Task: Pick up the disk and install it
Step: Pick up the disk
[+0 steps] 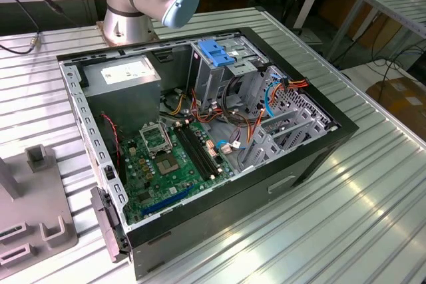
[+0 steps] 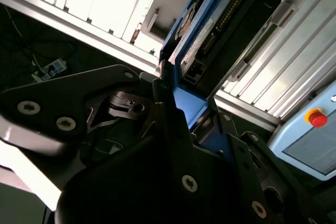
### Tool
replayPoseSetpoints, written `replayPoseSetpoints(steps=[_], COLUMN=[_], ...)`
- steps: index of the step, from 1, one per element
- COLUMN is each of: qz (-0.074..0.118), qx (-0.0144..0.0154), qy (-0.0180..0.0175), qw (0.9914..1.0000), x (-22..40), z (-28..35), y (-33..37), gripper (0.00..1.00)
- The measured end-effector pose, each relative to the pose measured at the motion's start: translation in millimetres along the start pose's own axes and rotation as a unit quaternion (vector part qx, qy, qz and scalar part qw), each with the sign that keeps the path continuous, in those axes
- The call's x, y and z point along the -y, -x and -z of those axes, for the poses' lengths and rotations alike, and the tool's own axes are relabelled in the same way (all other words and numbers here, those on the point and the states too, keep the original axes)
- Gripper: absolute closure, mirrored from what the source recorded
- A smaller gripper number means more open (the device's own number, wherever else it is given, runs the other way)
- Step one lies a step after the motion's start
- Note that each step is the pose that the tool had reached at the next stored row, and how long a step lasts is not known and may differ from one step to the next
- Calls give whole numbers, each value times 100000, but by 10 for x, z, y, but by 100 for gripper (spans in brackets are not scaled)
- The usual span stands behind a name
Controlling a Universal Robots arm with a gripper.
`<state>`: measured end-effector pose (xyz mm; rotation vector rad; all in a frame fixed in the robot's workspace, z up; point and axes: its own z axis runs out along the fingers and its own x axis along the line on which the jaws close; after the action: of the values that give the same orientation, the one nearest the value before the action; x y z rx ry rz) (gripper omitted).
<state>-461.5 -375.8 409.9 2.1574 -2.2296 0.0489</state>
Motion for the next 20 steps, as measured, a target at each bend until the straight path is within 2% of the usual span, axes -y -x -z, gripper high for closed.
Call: replayPoseSetpoints(steps=[8, 20], qz=[-3, -3], qx=[-224, -269], qy=[-11, -14], qw=[100000, 100000], x=[0, -1], z=[63, 193], y=[-3, -9], gripper=[63, 63])
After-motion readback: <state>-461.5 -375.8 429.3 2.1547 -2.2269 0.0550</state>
